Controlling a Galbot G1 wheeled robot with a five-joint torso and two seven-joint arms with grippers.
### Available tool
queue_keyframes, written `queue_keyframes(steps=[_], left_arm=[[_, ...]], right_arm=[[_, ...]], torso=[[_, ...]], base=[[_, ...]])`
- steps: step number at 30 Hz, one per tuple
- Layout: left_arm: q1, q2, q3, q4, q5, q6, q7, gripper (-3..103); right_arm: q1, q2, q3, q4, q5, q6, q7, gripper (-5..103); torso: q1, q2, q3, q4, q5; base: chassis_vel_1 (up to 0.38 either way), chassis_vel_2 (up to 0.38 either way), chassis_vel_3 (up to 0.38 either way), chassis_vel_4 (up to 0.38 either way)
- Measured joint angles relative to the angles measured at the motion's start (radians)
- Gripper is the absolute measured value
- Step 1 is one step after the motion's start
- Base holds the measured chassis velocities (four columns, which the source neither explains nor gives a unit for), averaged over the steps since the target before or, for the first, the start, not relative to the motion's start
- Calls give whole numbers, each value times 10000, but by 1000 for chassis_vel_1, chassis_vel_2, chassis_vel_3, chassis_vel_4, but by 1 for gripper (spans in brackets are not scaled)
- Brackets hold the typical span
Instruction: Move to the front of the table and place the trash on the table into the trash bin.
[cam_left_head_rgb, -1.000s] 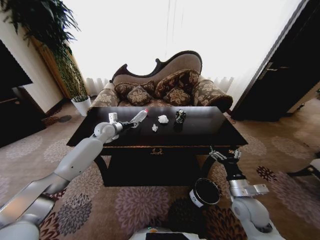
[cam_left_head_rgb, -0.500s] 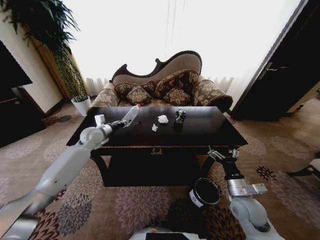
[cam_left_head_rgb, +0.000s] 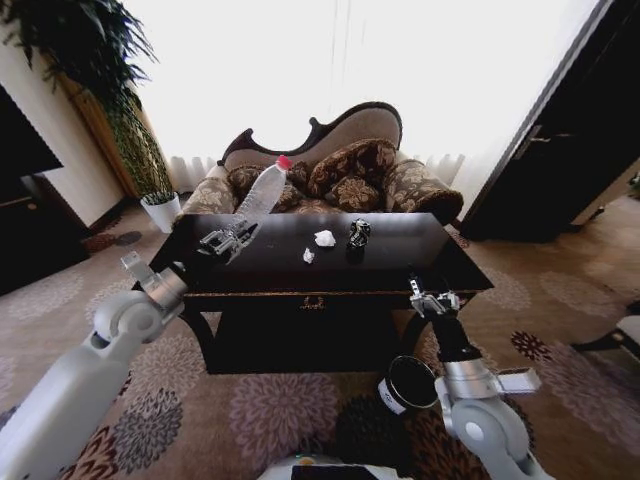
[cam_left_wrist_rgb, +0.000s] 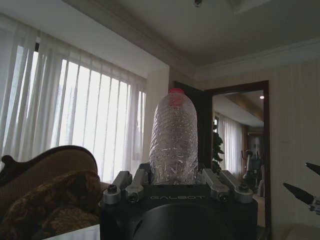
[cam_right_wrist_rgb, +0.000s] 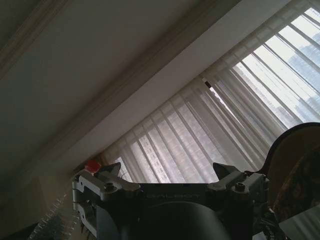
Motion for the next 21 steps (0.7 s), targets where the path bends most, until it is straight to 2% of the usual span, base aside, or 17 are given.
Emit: queue_keyframes(steps=[1,4,7,9,12,15,21], left_arm=[[268,-43,-159,-216,168,-99,271,38],[535,-86,-302,-432,343,-172,528,38],[1060,-170,-423,-913,964,-261,1003,38],[1111,-175,-417,-963,1030,-269,1032,38],[1448,-195,-216,-1366,1539,-287,1175,38],[1604,-120,-24,-1593,1759,-287,1215,38],[1695,313,472,-1835,2183,-272,1285,38]], right_arm=[[-74,-24,-126,159,136,20,-111,100],[-151,-93,-295,302,184,27,-186,100],[-227,-512,-756,392,-181,28,-308,100],[-225,-569,-803,390,-233,28,-311,100],[-82,-1129,-1174,332,-553,5,-301,100],[109,-1383,-1380,290,-696,-52,-260,100],[418,-1485,-1722,263,-835,-169,-212,100]], torso=[[0,1,0,-3,-2],[-1,1,0,-4,-2],[0,0,1,-3,0],[1,0,1,-3,0],[2,0,1,-3,0],[2,0,1,-2,-1],[3,0,2,-3,0]], base=[[0,0,0,0],[0,0,0,0],[0,0,0,0],[0,0,0,0],[0,0,0,0],[0,0,0,0],[0,0,0,0]])
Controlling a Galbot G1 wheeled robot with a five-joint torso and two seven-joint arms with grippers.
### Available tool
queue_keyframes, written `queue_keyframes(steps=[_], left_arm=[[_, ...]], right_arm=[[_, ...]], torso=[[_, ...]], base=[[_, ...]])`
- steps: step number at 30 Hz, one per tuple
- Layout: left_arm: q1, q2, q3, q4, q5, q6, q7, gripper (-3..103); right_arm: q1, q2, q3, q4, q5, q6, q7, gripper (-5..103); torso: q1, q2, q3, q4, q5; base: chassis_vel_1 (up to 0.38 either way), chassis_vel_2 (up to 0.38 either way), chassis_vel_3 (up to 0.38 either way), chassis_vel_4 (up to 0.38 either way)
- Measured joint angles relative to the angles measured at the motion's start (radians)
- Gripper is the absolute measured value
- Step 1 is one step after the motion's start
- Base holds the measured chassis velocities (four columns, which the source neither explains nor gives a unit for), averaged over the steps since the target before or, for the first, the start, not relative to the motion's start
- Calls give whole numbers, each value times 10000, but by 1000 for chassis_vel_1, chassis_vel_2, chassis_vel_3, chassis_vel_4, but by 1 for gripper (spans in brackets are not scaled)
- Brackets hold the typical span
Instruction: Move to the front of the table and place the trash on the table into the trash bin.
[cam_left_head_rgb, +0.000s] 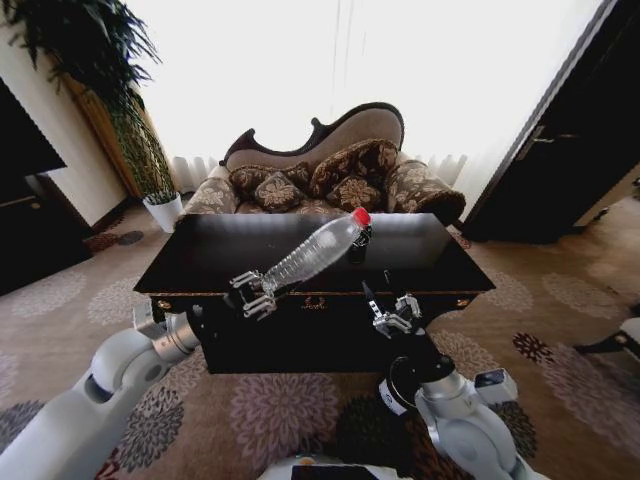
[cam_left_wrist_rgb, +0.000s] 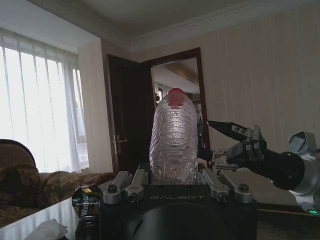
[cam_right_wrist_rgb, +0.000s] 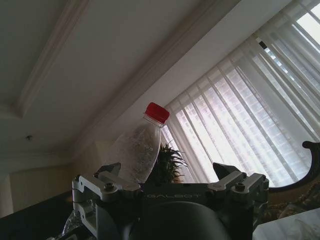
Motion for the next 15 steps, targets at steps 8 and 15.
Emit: queue_keyframes(steps=[8,15], left_arm=[[-228,414,483,-23,176,142,18,37],[-190,436,772,-32,357,216,65,37]], right_arm=[[54,218,-386,-35,-306,-10,-26,100],[-27,353,-617,206,-587,-19,-46,97]], torso=[[0,0,0,0,0],[0,-1,0,0,-2]], base=[[0,0,0,0],[0,0,0,0]])
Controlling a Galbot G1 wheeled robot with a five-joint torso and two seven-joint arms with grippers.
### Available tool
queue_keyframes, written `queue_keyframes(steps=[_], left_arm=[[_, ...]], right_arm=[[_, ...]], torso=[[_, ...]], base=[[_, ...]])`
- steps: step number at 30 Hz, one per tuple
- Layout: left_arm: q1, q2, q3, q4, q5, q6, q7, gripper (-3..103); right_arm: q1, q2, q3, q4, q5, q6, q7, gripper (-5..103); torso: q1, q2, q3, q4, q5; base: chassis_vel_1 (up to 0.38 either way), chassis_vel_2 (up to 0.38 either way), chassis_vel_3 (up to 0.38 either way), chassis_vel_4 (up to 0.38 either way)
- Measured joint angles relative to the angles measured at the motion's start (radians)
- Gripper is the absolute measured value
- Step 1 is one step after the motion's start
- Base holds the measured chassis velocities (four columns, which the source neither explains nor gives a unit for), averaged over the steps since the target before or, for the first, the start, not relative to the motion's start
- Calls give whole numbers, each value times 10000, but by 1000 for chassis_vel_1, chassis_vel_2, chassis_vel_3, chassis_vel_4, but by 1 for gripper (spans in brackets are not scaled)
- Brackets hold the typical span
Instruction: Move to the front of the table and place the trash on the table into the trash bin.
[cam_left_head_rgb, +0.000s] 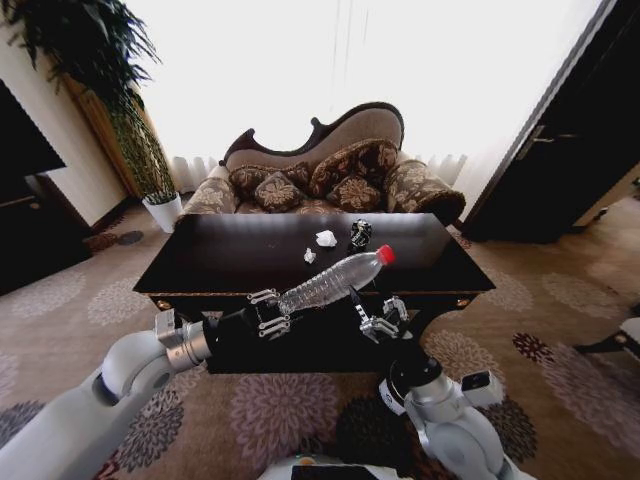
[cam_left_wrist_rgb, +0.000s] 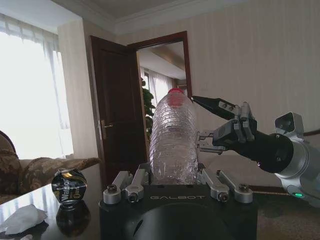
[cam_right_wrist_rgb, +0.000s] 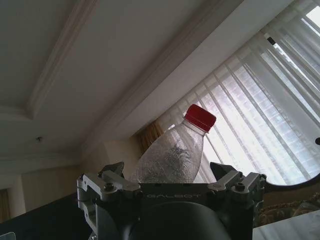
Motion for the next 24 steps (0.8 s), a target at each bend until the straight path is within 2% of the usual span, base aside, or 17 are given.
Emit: queue_keyframes(steps=[7,9,10,14,16,19,24], left_arm=[[-47,10,264,-16,103,24,19,36],[-54,29,302,-33,119,46,19,36],[-54,29,302,-33,119,46,19,36],[-97,104,317,-56,138,93,27,35],[-109,115,315,-60,138,93,35,35],[-136,130,313,-61,135,96,72,35],[-165,145,307,-54,139,108,144,35]], right_arm=[[-24,65,-364,140,-378,-86,3,90],[-35,118,-474,140,-554,-103,-40,82],[-35,118,-474,140,-554,-103,-40,82],[-119,221,-623,95,-895,-118,-237,60],[-122,234,-624,92,-908,-119,-248,60],[-147,279,-632,81,-947,-119,-272,47],[-190,331,-625,52,-983,-101,-304,37]], torso=[[0,-1,0,0,0],[0,0,0,0,0],[0,0,0,0,0],[0,0,0,0,0],[0,0,0,0,1],[0,0,0,0,0],[0,0,0,0,1]], base=[[0,0,0,0],[0,0,0,0],[0,0,0,0],[0,0,0,0],[0,0,0,0],[0,0,0,0],[0,0,0,0]])
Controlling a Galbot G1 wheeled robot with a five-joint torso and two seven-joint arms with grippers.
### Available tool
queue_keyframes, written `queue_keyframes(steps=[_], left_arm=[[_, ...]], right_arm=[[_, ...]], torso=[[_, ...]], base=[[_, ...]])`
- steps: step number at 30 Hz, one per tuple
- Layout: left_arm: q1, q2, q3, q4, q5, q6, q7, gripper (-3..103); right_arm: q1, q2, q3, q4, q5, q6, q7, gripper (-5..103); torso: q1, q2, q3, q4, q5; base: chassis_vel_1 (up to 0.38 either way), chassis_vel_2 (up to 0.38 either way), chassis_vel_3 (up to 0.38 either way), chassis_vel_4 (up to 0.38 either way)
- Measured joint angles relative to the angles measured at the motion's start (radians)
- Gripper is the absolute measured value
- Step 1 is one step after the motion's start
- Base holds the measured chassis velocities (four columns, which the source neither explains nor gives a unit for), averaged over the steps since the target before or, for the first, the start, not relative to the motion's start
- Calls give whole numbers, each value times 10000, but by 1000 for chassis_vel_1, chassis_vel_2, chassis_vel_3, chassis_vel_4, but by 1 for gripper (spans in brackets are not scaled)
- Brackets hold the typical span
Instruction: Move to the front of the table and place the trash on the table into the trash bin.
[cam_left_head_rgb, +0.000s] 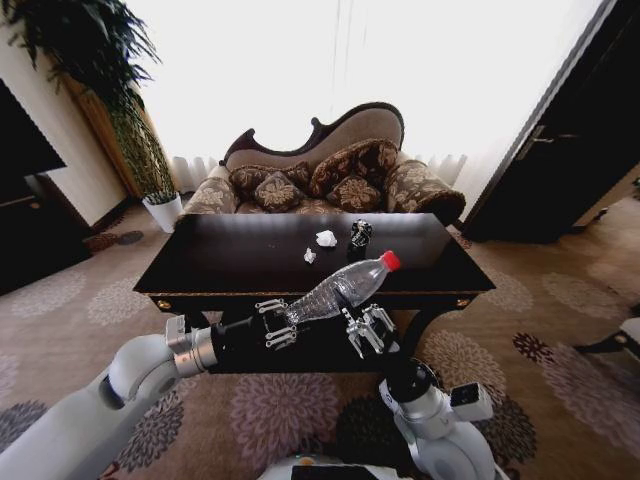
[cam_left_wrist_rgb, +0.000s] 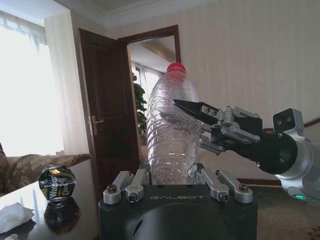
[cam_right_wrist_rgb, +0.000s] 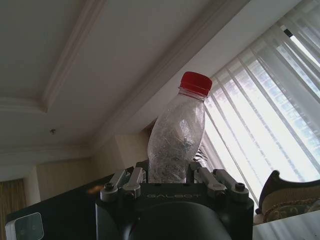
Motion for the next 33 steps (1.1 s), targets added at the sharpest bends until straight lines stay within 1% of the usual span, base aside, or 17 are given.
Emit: queue_keyframes(steps=[1,3,7,8,9,10,11,13,17,20,22,23,25,26,28,29,33], left_arm=[[0,0,0,0,0,0,0,35],[-2,-8,-35,12,8,40,49,35],[64,-82,-176,22,7,75,74,33],[123,-119,-264,21,-21,77,57,38],[168,-144,-328,22,-39,78,43,38],[246,-187,-429,20,-59,77,26,43],[443,-302,-633,7,-89,75,-6,54],[592,-395,-788,0,-96,61,-21,54],[1381,-911,-1562,-33,-97,-55,-15,76],[1630,-1138,-1945,-32,-113,-116,-16,81],[1889,-1559,-2604,-4,-256,-161,-37,92],[1889,-1559,-2604,-4,-256,-161,-37,92],[1999,-1912,-3079,26,-359,-160,-132,97],[2054,-2202,-3422,73,-414,-122,-236,98],[2116,-3013,-4316,281,-624,74,-824,100],[2116,-3013,-4316,281,-624,74,-824,100],[2215,-3892,-5583,715,-969,448,-2173,100]], right_arm=[[0,0,0,0,0,0,0,37],[-28,19,27,-36,-25,42,-43,31],[-40,63,125,-106,-47,110,-109,28],[-41,78,178,-119,-23,125,-112,28],[-41,81,215,-124,2,136,-112,28],[-41,84,296,-128,54,167,-111,28],[-58,82,436,-133,108,220,-108,25],[-64,74,543,-147,142,269,-103,25],[76,43,1100,-351,333,340,-154,21],[205,-2,1364,-506,377,369,-134,21],[261,-67,1737,-760,261,450,-63,21],[261,-67,1737,-760,261,450,-63,21],[209,-46,1949,-880,102,548,-66,21],[147,25,2091,-935,2,615,-100,21],[-71,318,2473,-1000,-166,831,-257,21],[-71,318,2473,-1000,-166,831,-257,21],[-317,655,3100,-1137,-680,1111,-304,21]], torso=[[0,0,0,0,0],[0,1,0,0,0],[0,0,0,0,0],[1,1,0,0,0],[0,1,0,0,0],[1,1,0,0,0],[0,0,0,0,1],[0,0,0,-1,0],[0,1,0,0,0],[0,1,0,2,1],[0,1,0,1,2],[0,1,0,1,2],[1,0,0,1,2],[1,0,0,1,2],[0,1,0,0,2],[0,1,0,0,2],[0,1,0,-3,-2]], base=[[0,0,0,0],[0,0,0,0],[0,0,0,0],[0,0,0,0],[0,0,0,0],[0,0,0,0],[0,0,0,0],[0,0,0,0],[0,0,0,0],[0,0,0,0],[0,0,0,0],[0,0,0,0],[0,0,0,0],[0,0,0,0],[0,0,0,0],[0,0,0,0],[0,0,0,0]])
